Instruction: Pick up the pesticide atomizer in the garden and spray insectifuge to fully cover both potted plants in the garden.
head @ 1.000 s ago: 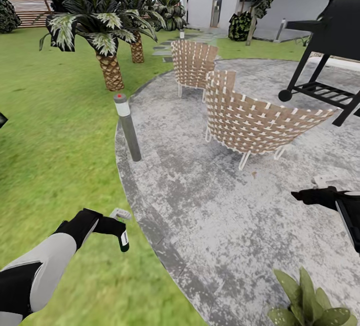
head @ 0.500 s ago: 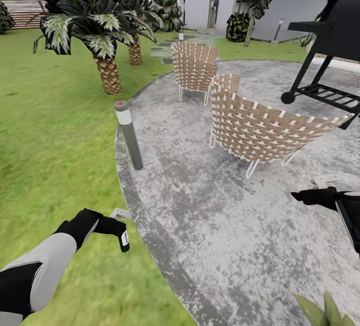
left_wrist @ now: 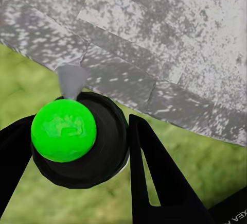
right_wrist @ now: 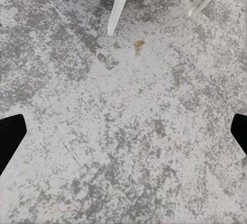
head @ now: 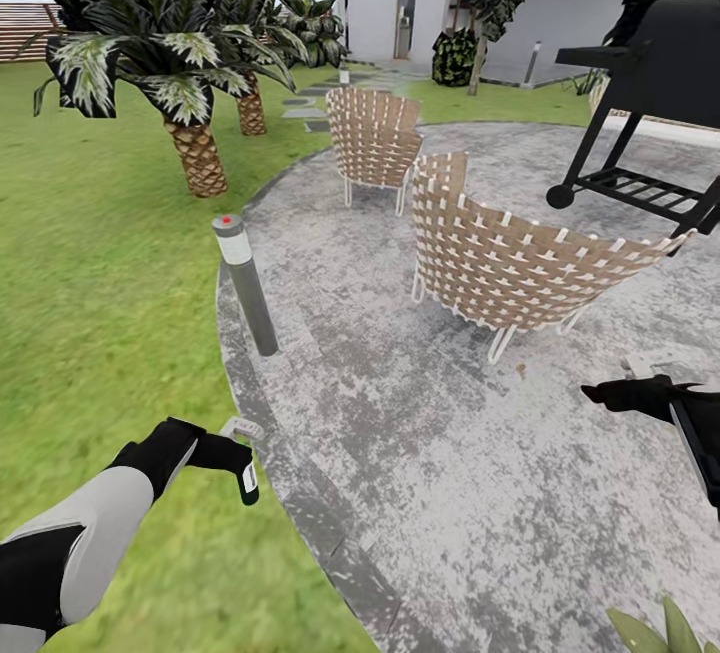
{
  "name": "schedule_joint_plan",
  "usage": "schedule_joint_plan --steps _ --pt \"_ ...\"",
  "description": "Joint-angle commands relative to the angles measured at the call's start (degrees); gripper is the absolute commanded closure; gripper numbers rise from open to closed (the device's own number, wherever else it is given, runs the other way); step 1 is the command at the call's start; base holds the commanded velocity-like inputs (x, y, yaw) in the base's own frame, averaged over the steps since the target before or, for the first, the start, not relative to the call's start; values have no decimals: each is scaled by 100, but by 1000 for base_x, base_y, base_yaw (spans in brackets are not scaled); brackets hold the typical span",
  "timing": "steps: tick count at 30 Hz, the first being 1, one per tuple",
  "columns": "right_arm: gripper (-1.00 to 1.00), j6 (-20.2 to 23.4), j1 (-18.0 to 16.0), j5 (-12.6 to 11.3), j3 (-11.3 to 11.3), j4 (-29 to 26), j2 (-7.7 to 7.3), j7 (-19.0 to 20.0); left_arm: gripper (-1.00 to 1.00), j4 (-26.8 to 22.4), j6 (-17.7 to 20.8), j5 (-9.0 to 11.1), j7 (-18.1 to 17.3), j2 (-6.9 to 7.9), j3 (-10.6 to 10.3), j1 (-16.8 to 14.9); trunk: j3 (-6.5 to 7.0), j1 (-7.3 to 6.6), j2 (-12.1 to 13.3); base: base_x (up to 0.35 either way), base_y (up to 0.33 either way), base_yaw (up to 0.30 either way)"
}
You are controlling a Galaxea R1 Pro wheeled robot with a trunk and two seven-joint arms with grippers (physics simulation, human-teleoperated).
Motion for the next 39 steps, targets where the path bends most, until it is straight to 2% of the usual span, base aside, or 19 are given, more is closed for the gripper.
schedule_joint_plan --steps 1,13,33,39 --pt "-100 15 -4 61 -8 -6 2 55 100 -10 48 -31 -31 -4 49 -2 -4 0 -2 6 3 -49" --pt "-100 15 -4 64 -24 -14 -2 49 100 -10 48 -31 -39 -5 44 -2 9 0 -2 1 0 -31" --pt "-100 15 -4 62 -15 -14 2 55 100 -10 57 -31 -78 -5 44 -3 133 0 -2 0 3 -222" --pt "-100 15 -4 61 -13 -6 9 56 100 -10 56 -31 -76 -5 44 -2 171 0 -2 1 235 -230"
